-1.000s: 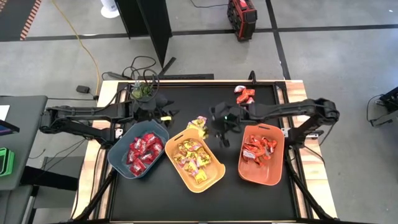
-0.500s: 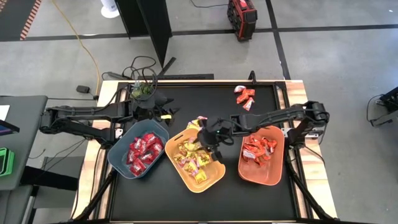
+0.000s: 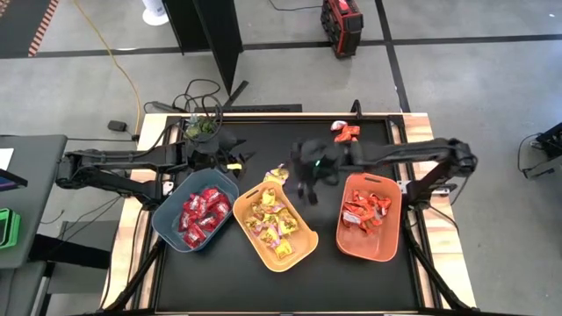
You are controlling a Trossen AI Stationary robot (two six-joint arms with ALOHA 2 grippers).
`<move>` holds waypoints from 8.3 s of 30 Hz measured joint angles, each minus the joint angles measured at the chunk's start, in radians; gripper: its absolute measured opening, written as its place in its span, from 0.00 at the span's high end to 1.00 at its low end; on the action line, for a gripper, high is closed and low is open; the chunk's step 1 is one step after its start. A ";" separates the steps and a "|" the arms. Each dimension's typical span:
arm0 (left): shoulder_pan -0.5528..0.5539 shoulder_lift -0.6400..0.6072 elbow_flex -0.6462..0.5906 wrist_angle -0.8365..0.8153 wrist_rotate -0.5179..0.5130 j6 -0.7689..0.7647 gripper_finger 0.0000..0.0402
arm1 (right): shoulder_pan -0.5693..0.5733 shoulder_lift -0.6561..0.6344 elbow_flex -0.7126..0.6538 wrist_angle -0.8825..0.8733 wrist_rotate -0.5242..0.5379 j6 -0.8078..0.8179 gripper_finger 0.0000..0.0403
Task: Sort candy
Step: Put the orange chocolate into the orange bin
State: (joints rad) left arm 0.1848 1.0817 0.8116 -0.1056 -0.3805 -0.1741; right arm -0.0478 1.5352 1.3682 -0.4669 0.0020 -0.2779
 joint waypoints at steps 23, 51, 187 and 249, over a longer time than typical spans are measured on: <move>0.042 0.000 0.000 -0.093 -0.011 0.129 0.37 | -0.493 -0.067 -0.002 -0.722 0.181 0.286 0.29; 0.289 0.000 -0.116 0.076 0.192 0.154 0.37 | -0.740 0.112 -0.003 -0.699 0.070 0.202 0.29; 0.468 0.280 -0.039 0.590 0.297 -0.297 0.37 | -0.943 0.407 -0.104 -0.629 -0.095 0.445 0.29; 0.340 1.000 0.850 -0.733 0.925 0.051 0.37 | -0.213 -0.494 -0.223 -1.104 -0.294 0.247 0.99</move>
State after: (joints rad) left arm 0.5245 2.0818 1.6612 -0.8381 0.5441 -0.1230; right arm -0.2609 1.0412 1.1456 -1.5708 -0.2917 -0.0306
